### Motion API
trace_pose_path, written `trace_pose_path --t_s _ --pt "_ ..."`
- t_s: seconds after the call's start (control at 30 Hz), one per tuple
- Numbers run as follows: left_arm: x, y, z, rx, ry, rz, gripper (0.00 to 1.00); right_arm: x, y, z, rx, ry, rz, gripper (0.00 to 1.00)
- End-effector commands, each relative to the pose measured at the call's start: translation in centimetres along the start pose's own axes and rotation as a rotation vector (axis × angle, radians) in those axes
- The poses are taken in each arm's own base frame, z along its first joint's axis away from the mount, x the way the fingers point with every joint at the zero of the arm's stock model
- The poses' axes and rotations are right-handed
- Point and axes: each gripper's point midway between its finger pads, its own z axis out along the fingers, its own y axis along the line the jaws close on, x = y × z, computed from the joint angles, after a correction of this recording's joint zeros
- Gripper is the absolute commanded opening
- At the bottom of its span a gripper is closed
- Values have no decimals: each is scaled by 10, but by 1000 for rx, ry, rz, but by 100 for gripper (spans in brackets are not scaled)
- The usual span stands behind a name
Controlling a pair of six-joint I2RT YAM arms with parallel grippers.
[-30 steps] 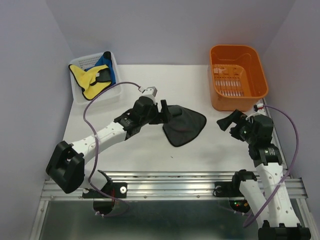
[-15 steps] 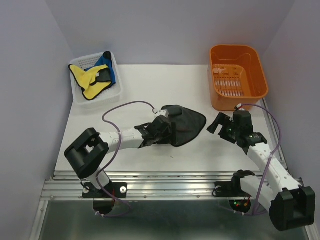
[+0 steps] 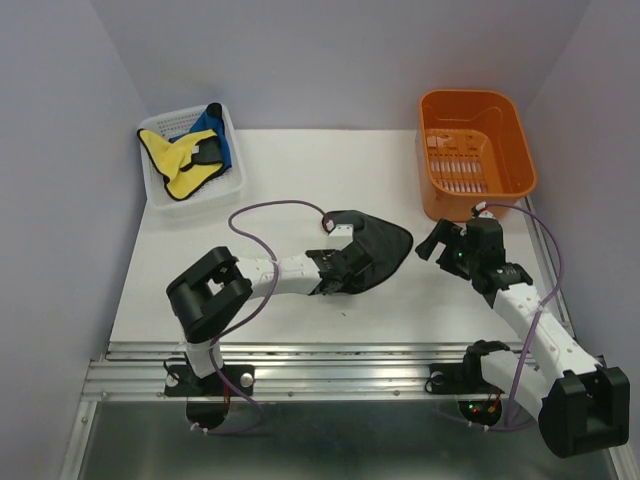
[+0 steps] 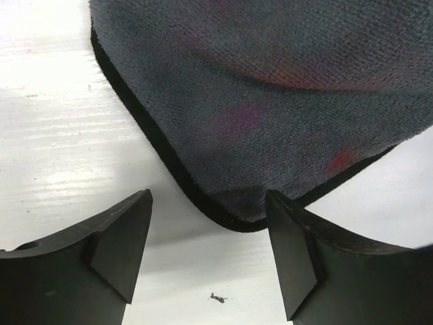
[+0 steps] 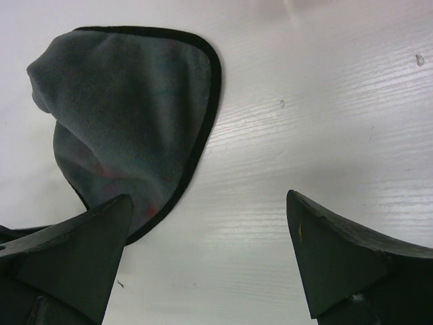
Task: Fold and stack the towels
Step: Flatten out the crumpled towel
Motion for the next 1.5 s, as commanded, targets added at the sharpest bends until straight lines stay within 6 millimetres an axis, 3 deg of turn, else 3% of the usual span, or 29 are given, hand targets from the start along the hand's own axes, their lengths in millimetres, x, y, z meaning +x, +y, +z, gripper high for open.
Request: trace_pose_path --t_s 0.0,0.07,0.2,0.3,0.33,0.53,0.6,0.87,1.07,1.27,1.47 --pt "22 18 9 -157 31 61 77 -8 2 4 -8 -46 -20 100" --pt "23 24 12 -202 36 71 73 -10 -5 5 23 -60 -23 100" --pt "36 28 17 -200 70 86 49 -11 -11 6 56 -72 -32 100" --pt "46 37 17 -204 89 77 17 -12 -12 9 64 -70 -34 100" --pt "46 39 15 -203 87 72 2 -12 -12 10 61 -70 -38 100" --pt "48 46 7 -191 80 50 0 -10 -6 27 86 -41 -83 100" --pt "47 49 4 -194 74 49 0 -8 5 32 90 -42 -119 100" --pt "54 50 -1 -134 82 29 0 -18 18 73 241 -56 -169 100" --pt "54 53 -2 -137 75 27 0 -13 10 95 349 -35 -179 95" --pt "56 56 -2 -144 74 22 0 9 5 111 352 24 -201 77" --pt "56 58 -3 -141 66 7 0 29 -11 119 393 53 -190 40"
